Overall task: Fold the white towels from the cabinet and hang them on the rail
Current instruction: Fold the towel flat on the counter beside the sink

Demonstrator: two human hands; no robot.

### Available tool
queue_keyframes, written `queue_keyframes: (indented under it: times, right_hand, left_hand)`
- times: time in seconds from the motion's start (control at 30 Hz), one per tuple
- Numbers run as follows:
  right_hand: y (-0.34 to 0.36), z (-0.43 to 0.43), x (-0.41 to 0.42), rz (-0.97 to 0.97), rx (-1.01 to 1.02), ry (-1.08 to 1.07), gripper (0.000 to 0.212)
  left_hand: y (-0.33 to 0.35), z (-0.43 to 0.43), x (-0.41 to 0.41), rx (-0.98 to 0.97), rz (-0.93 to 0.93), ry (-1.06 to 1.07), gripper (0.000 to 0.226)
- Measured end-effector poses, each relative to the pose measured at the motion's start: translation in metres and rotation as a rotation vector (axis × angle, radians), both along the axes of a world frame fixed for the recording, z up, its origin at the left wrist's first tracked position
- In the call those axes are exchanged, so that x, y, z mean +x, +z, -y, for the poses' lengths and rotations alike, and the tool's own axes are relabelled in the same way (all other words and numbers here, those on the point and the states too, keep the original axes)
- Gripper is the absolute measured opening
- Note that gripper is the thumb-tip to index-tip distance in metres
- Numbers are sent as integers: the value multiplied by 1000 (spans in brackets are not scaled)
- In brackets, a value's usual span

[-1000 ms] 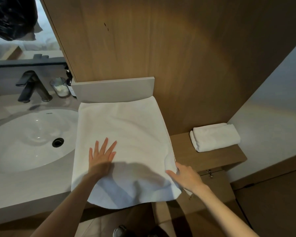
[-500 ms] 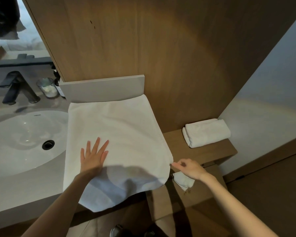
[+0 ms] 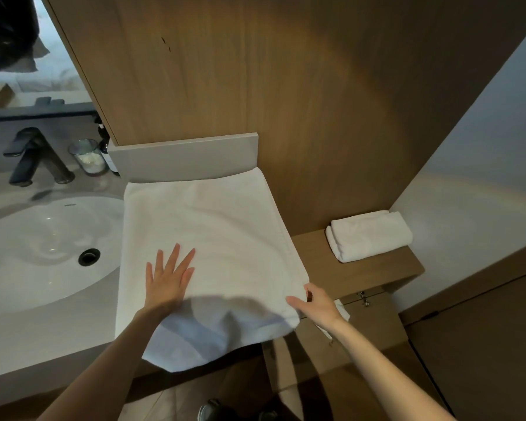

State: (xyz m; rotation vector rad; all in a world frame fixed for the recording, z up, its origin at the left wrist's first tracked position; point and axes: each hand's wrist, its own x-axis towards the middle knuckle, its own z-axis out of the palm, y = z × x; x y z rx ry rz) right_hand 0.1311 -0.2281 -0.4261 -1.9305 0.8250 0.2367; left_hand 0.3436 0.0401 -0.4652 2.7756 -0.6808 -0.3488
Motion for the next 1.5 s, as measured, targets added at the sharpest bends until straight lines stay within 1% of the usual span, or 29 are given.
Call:
queue_keyframes:
  times: [0.07, 0.17, 0.23, 0.3, 0.33, 0.57, 0.73, 0.8, 0.83, 0.87, 0.93, 1.0, 1.03, 1.1, 1.17, 1.27, 1.33, 1.4, 1.5]
  right_hand:
    - [6, 4, 1, 81, -32, 22, 30]
    - [23, 7, 0, 189, 103, 45, 36]
    - [31, 7, 0, 204, 121, 73, 29]
    - [34, 6, 2, 183, 78, 77, 11]
    - [35, 6, 3, 172, 59, 72, 9]
    - [36, 16, 9, 131, -119, 81, 24]
    - [16, 15, 10, 106, -366, -9, 21]
    - [11, 15, 7, 74, -393, -22, 20]
    - [9, 15, 6, 53, -395, -17, 19]
    - [7, 15, 4, 36, -401, -11, 18]
    - [7, 16, 3, 13, -431, -15, 17]
    - [9, 16, 2, 38, -501, -20, 24]
    - [11, 14, 3, 84, -540, -10, 28]
    - [17, 2, 12, 217, -602, 60, 29]
    - [16, -17, 29, 305, -657, 220, 28]
    - [-2, -60, 71, 295, -668, 409, 40]
    - [-11, -93, 99, 305, -654, 464, 45]
    - [-17, -122, 122, 253, -612, 523, 48]
    - [-28, -134, 139, 208, -700, 552, 48]
  left_hand:
    - [1, -1, 0, -19, -18, -8, 56]
    - [7, -2, -1, -27, -32, 8, 52]
    - [12, 0, -1, -21, -29, 15, 50]
    - [15, 1, -2, -10, -37, 2, 51]
    - [15, 2, -2, 0, -38, -5, 51]
    - [13, -2, -4, 16, -43, 17, 51]
    - [10, -7, -7, 22, -7, 132, 50]
    - [9, -7, -9, 21, 5, 168, 49]
    - [9, -8, -11, 22, 42, 167, 49]
    - [8, -8, -12, 26, 86, 157, 51]
    - [3, -12, -13, 49, 113, 127, 55]
    - [0, -12, -12, 74, 110, 137, 57]
    - [1, -12, -13, 76, 110, 145, 58]
    - [2, -10, -14, 52, 121, 160, 59]
    - [4, -9, -15, 8, 111, 176, 57]
    - [4, -9, -17, -30, 121, 151, 58]
    - [3, -11, -15, -40, 127, 137, 61]
    - [2, -13, -16, -58, 117, 141, 64]
    - [2, -15, -17, -100, 113, 142, 62]
